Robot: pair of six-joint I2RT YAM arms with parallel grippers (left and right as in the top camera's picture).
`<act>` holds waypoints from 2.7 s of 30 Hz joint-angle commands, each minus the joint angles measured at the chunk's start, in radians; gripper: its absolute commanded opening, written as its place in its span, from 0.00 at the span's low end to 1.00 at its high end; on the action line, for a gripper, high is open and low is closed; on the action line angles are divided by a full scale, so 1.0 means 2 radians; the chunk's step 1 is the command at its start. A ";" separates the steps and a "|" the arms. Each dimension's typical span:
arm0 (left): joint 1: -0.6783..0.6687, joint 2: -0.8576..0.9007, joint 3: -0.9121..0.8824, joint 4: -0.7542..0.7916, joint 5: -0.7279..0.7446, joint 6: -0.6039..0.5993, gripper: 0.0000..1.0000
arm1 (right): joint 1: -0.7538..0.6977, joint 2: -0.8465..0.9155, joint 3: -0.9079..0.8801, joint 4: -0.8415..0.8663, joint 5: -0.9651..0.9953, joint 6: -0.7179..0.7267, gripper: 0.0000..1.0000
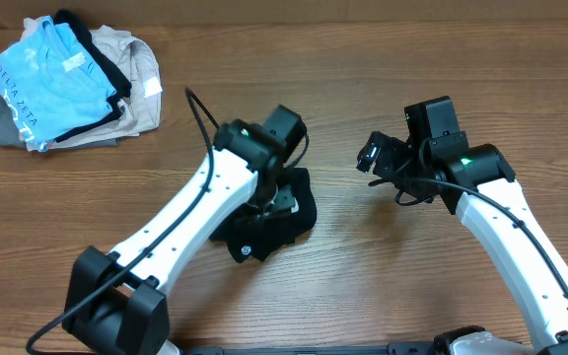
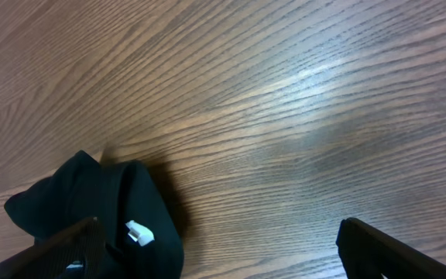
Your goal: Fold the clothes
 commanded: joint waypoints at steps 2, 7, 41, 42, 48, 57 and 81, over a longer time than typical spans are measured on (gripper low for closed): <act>-0.018 0.004 -0.052 0.039 0.045 0.005 0.21 | -0.001 0.000 -0.003 0.003 0.001 -0.002 1.00; -0.016 0.004 -0.094 0.087 0.024 -0.004 0.15 | -0.001 0.000 -0.003 0.002 0.001 -0.002 1.00; -0.029 -0.090 -0.012 0.060 -0.010 0.105 0.04 | -0.001 0.000 -0.003 0.003 0.001 -0.001 1.00; -0.019 -0.094 -0.004 0.063 0.000 0.118 0.04 | -0.001 0.000 -0.003 0.003 -0.001 0.000 1.00; 0.076 -0.080 -0.020 0.137 0.163 0.196 0.04 | -0.001 0.000 -0.003 0.003 -0.003 0.004 1.00; 0.127 0.009 -0.069 0.233 0.310 0.238 0.04 | -0.001 0.000 -0.003 0.003 -0.003 0.004 1.00; 0.207 0.247 -0.084 0.340 0.530 0.348 0.04 | -0.001 0.000 -0.003 0.004 -0.002 0.004 1.00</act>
